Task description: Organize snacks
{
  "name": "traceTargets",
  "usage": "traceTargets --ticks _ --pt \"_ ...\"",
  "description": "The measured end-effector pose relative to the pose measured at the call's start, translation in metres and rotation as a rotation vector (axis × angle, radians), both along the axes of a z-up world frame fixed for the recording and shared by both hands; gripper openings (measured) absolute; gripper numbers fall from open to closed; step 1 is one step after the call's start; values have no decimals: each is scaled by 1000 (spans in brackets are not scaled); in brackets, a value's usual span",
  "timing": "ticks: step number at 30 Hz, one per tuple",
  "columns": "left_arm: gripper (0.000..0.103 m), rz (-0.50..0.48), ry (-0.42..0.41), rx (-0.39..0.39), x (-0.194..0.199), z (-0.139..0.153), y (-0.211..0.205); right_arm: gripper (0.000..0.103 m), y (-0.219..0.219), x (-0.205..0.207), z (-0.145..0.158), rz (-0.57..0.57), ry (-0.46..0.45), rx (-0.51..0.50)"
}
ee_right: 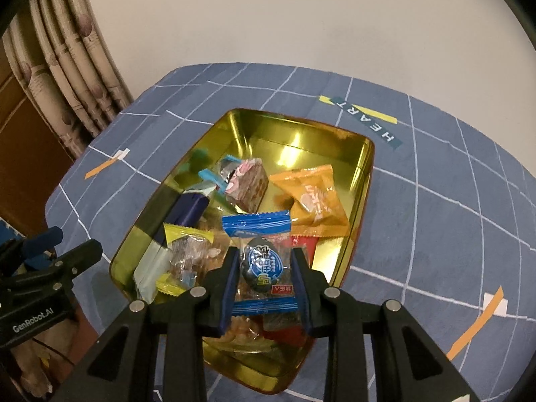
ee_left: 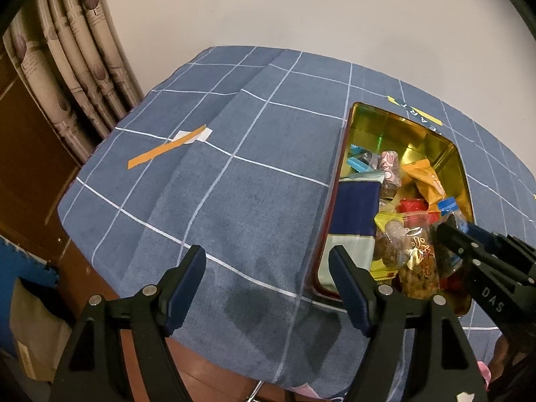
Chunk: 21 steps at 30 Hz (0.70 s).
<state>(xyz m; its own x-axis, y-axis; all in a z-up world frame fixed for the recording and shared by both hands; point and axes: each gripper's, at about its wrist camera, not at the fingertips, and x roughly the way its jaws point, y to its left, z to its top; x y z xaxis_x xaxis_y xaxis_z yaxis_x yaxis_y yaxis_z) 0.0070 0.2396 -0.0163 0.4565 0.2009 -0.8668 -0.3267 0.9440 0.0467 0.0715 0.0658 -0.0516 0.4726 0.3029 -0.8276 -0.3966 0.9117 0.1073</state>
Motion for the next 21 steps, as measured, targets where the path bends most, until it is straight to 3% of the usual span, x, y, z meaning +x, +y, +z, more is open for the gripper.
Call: traceTargets --ticks 14,18,21 --pt "76 -16 6 14 1 -1 -6 33 1 -4 -6 -34 14 2" --pt "76 -21 9 20 0 -1 -8 51 -3 -5 -6 -61 11 -3" --pt "76 -22 10 21 1 -1 -8 58 -5 -9 -3 -77 -3 -10"
